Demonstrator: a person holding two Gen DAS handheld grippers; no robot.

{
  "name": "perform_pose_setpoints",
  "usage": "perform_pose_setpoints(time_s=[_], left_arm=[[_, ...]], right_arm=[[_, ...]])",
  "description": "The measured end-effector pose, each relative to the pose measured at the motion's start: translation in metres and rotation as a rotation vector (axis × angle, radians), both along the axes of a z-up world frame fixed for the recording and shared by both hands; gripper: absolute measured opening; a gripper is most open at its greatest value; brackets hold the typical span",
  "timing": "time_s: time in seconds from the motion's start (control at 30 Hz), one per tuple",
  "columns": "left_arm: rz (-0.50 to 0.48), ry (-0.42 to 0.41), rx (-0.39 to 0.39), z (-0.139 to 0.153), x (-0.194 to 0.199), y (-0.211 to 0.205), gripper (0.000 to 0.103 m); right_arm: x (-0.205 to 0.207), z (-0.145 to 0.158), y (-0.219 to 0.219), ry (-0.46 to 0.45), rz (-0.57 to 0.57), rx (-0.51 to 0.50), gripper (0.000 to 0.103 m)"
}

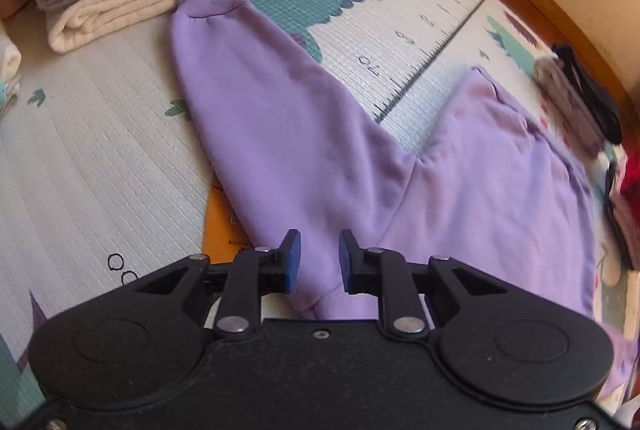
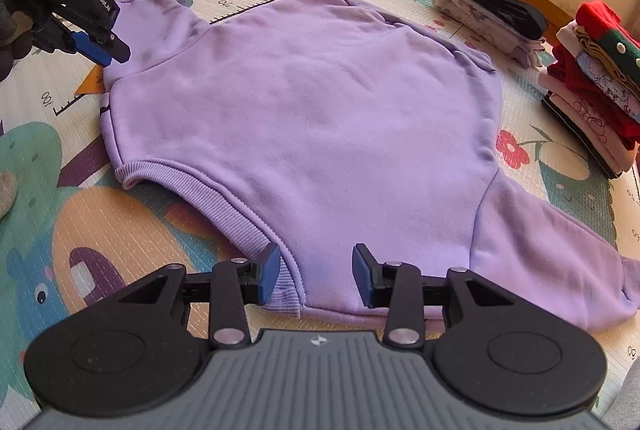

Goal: Fold clothes
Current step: 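Grasp the hem ribbing with the right gripper while the left gripper grasps a sleeve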

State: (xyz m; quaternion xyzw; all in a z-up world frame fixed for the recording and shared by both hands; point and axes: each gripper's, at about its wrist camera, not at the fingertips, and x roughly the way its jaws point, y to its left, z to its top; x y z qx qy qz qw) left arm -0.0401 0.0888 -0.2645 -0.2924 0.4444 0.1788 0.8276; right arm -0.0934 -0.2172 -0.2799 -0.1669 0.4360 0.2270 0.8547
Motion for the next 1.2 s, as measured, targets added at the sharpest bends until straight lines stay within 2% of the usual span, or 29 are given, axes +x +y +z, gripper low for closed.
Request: perform_pose_setpoints(time_s=[0.07,0.17,0.27,0.4,0.53,0.67,0.77,0.93,1.03,1.07,1.1,1.13,1.2], left_arm=[[0.025,-0.032,-0.058,-0.003,0.008,0.008,0.017],[-0.004,-0.081,-0.111,-0.005,0.027,0.007,0.016],[0.025,-0.101,-0.161,-0.013,0.046,0.017,0.016],[0.067,-0.059,-0.188,-0.035,0.071,0.042,0.016],[0.15,-0.114,-0.253,-0.045,0.081,0.077,0.016],[0.164,-0.146,-0.268,-0.048,0.09,0.092,0.016],[0.188,-0.17,-0.29,-0.048,0.091,0.099,0.016],[0.194,-0.297,-0.508,-0.051,0.07,0.087,0.016],[0.176,-0.257,-0.516,-0.061,0.067,0.077,0.016],[0.17,-0.242,-0.511,-0.065,0.067,0.075,0.014],[0.163,-0.226,-0.506,-0.068,0.067,0.072,0.006],[0.179,-0.231,-0.51,-0.07,0.064,0.074,0.006],[0.267,-0.297,-0.551,-0.072,0.052,0.092,0.006]], right_arm=[[0.002,0.0,0.002,-0.003,0.0,0.011,0.041],[0.004,-0.002,0.006,0.002,0.005,0.028,0.041],[0.005,-0.007,0.01,0.023,0.012,0.039,0.04],[0.004,-0.014,0.01,0.055,0.02,0.027,0.042],[0.0,-0.019,0.008,0.061,0.027,0.018,0.043],[0.0,-0.019,0.008,0.064,0.021,0.026,0.044],[0.001,-0.019,0.009,0.067,0.014,0.021,0.045],[0.003,-0.018,0.012,0.073,-0.003,0.012,0.046],[0.004,-0.018,0.013,0.076,-0.013,0.006,0.045],[0.004,-0.018,0.014,0.077,-0.017,0.004,0.045],[0.004,-0.018,0.014,0.078,-0.02,0.003,0.045],[0.005,-0.018,0.015,0.079,-0.024,0.001,0.045],[0.005,-0.018,0.016,0.082,-0.029,-0.002,0.045]])
